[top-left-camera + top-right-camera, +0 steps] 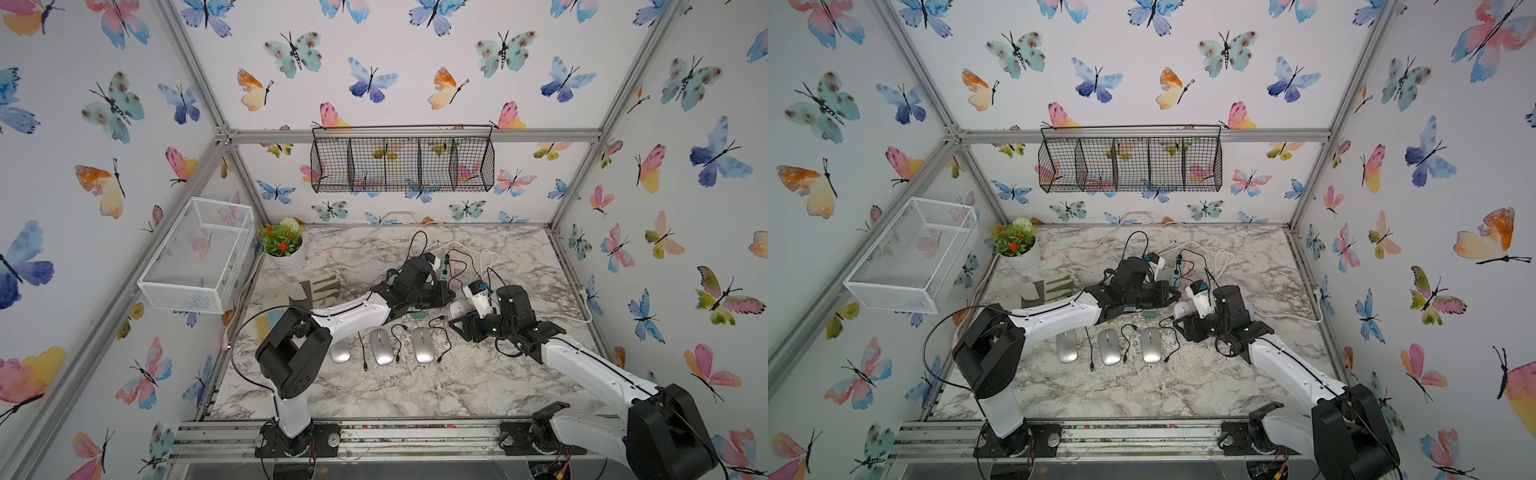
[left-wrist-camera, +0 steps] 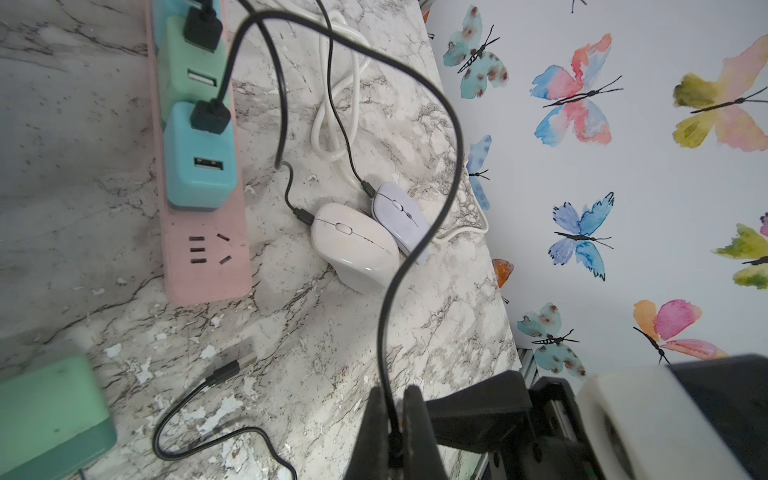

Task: Unplug the wireless mouse
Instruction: Remove the power cord from the mouse, then place the mouse at the center of the board.

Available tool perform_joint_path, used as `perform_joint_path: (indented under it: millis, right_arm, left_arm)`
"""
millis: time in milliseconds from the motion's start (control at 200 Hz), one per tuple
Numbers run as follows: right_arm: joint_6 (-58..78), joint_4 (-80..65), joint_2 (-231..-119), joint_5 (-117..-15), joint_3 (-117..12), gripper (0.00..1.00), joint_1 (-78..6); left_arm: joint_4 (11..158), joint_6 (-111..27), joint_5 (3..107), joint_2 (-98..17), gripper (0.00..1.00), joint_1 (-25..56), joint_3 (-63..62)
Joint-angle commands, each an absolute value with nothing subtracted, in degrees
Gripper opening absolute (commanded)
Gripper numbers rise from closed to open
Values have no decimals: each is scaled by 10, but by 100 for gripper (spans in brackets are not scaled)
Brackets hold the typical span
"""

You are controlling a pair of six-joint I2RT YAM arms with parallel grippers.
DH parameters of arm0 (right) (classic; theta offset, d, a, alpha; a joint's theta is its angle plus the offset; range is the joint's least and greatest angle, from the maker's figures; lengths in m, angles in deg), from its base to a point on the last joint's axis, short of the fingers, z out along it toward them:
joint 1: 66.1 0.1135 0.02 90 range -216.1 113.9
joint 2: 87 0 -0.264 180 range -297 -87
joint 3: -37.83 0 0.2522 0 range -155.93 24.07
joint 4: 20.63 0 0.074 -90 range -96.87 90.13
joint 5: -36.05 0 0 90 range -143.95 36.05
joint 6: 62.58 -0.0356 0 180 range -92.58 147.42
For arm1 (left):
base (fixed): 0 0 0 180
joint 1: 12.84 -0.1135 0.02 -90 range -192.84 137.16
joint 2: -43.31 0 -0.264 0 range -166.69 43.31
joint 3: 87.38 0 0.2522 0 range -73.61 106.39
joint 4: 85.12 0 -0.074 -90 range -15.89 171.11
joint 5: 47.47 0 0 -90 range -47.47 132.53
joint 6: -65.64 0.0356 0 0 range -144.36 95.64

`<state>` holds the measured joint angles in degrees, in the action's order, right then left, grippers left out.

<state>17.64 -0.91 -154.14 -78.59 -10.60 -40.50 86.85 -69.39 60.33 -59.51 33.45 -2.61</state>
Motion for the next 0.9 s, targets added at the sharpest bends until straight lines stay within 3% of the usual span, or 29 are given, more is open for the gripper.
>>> perform_joint_path:
  millis: [0,270,466,896]
  right_arm:
    - [162,80,-1547,-761,-106,1,-395]
    - [85,103,-1551,-742,-111,2,-390]
    - [131,123,-1534,-725,-114,2,-357]
    - [76,157,-1531,-662,-115,2,-352]
  left_arm:
    - [926,-687,589,-559,0,319,-16]
    - [929,-681,585,-550,0,317,-20]
    - [927,-681,590,-553,0,317,-21]
    - [926,-681,592,-553,0,316,-24]
